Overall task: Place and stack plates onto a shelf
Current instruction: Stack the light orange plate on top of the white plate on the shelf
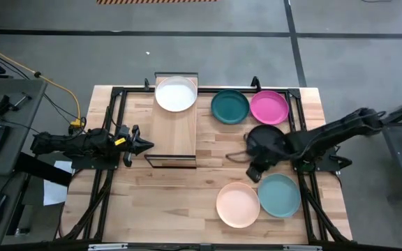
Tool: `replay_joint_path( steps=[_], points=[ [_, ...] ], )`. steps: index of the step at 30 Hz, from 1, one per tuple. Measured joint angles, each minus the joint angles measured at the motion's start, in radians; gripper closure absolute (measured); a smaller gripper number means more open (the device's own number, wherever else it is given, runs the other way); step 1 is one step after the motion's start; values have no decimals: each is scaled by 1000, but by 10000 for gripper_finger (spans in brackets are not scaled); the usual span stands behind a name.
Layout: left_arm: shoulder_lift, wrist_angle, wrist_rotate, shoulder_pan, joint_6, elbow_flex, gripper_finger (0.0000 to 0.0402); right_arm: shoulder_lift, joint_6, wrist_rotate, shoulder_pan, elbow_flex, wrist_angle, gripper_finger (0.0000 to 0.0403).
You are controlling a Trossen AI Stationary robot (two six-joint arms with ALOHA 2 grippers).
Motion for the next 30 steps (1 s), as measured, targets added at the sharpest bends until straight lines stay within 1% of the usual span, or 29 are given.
replay_joint_path(
  steps=[5,7,9,13,15,18,22,28,30],
  points=[
    [0,0,0,0,0,0,401,87,49,-31,56,-100,185,312],
    [0,0,0,0,0,0,401,128,52,-44,69,-114,228,288],
    [0,0,0,0,0,0,401,170,53,-48,79,-113,241,273],
    [0,0,0,0,0,0,401,268,4,-42,97,-63,237,268],
    [0,0,0,0,0,0,401,320,-17,-14,101,-28,222,268],
    [0,0,0,0,0,0,401,392,-49,46,104,23,155,267],
    [0,0,0,0,0,0,401,475,-85,70,104,68,118,267],
    [0,0,0,0,0,0,401,537,-139,72,107,104,96,269],
    [0,0,0,0,0,0,401,540,-142,73,108,109,84,280]
  ],
)
